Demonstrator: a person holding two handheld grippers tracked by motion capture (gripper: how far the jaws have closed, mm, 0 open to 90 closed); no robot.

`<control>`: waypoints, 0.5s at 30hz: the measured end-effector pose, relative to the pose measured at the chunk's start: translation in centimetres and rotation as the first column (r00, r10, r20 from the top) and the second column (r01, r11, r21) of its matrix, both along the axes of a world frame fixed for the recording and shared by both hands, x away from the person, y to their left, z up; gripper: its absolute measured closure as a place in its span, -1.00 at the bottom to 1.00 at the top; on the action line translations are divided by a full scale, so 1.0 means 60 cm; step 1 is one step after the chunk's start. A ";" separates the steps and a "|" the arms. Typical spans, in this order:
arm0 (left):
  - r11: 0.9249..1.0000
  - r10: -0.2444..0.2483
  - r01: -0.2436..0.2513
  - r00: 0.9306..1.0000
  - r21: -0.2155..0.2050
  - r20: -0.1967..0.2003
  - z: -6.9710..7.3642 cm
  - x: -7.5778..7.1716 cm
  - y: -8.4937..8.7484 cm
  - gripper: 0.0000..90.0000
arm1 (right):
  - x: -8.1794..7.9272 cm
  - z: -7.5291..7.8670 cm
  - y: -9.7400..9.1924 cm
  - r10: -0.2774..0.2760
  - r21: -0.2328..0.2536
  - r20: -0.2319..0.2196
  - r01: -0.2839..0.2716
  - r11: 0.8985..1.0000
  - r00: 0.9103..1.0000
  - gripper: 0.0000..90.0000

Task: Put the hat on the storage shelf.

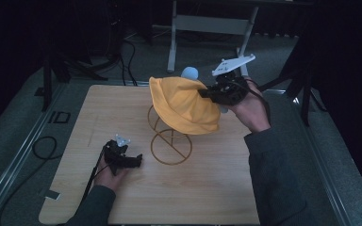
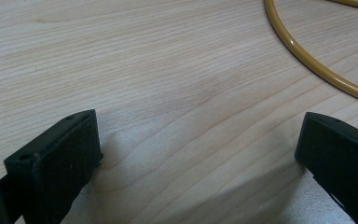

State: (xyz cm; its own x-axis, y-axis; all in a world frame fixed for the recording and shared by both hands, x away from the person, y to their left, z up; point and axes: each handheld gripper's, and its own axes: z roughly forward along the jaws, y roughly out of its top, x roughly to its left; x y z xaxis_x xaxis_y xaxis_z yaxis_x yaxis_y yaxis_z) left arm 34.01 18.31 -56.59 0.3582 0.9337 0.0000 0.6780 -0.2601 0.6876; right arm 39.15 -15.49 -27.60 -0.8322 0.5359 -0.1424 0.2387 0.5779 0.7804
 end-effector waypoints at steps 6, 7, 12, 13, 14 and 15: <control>1.000 0.000 0.000 1.000 0.000 0.000 0.000 0.000 0.000 -1.00 | 0.006 -0.003 0.015 0.014 -0.005 -0.008 -0.014 1.000 1.000 0.85; 1.000 0.000 0.000 1.000 0.000 0.000 0.000 0.000 0.000 -1.00 | 0.006 -0.003 0.018 0.014 -0.005 -0.008 -0.014 1.000 1.000 0.85; 1.000 0.000 0.000 1.000 0.000 0.000 0.000 0.000 0.000 -1.00 | 0.009 -0.002 0.028 0.027 -0.005 -0.006 -0.027 1.000 1.000 0.84; 1.000 0.000 0.000 1.000 -0.001 0.000 0.000 0.000 0.000 -1.00 | 0.009 -0.001 0.030 0.030 -0.007 -0.005 -0.030 1.000 1.000 0.84; 1.000 0.001 -0.001 1.000 -0.001 -0.001 0.000 0.000 0.000 -1.00 | 0.009 0.000 0.034 0.035 -0.008 -0.003 -0.035 0.999 0.999 0.83; 1.000 0.001 -0.001 1.000 -0.001 -0.001 0.000 0.000 0.000 -1.00 | 0.009 0.000 0.034 0.035 -0.008 -0.003 -0.035 0.999 0.999 0.83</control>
